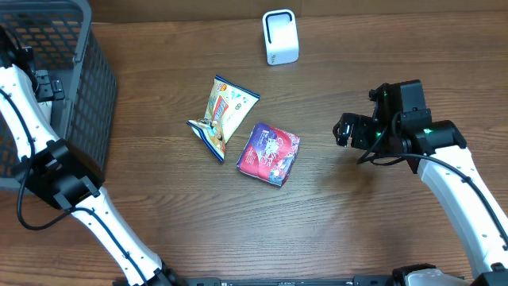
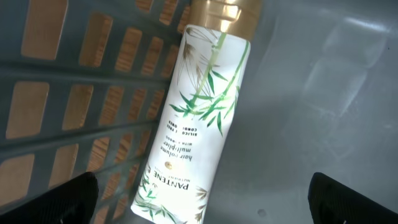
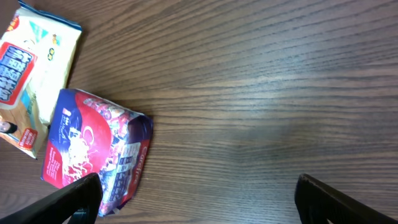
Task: Scan the item barcode
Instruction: 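Reach into the basket and grasp the white conditioner tube with left gripper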
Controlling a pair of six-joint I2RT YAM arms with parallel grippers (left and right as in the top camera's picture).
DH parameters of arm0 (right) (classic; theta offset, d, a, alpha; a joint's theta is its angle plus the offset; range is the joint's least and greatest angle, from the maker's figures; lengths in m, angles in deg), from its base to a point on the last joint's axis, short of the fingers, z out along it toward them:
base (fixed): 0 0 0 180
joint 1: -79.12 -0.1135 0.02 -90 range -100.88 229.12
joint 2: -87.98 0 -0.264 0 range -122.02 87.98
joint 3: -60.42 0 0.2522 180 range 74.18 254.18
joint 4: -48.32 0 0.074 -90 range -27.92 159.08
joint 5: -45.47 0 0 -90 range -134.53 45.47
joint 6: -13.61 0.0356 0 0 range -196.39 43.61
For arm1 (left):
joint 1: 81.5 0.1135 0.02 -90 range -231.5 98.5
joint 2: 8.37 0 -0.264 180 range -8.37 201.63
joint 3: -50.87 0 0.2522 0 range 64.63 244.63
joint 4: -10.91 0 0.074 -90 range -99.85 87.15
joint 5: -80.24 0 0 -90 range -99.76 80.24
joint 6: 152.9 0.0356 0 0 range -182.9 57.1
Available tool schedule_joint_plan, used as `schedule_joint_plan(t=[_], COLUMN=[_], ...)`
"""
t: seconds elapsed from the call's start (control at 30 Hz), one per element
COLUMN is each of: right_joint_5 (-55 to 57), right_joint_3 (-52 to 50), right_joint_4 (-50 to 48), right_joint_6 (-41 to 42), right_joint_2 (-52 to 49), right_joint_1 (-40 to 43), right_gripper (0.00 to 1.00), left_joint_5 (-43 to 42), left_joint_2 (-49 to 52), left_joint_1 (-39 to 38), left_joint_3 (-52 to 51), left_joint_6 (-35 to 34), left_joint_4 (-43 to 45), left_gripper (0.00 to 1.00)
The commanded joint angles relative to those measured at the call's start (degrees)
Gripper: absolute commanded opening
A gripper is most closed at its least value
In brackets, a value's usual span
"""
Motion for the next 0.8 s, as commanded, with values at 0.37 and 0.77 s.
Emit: schedule_joint_plan(t=[0.37,0.77], right_joint_5=[0.2,0.3], right_joint_3=[0.8,0.8], right_joint_4=[-0.8,-1.3], right_joint_6=[2.9,3.9], right_joint_2=[-0.2,-0.2], right_joint_1=[-0.2,-0.2], right_gripper=[1.00,1.00], left_joint_5=[-3.8,-3.4], left_joint_2=[6.8,10.1], left_joint_1=[0.2,1.9], left_joint_3=[0.1,0.1], left_joint_6=[14.0,14.8], left_joint_4=[1.4,2.4], left_gripper=[1.00,0.94])
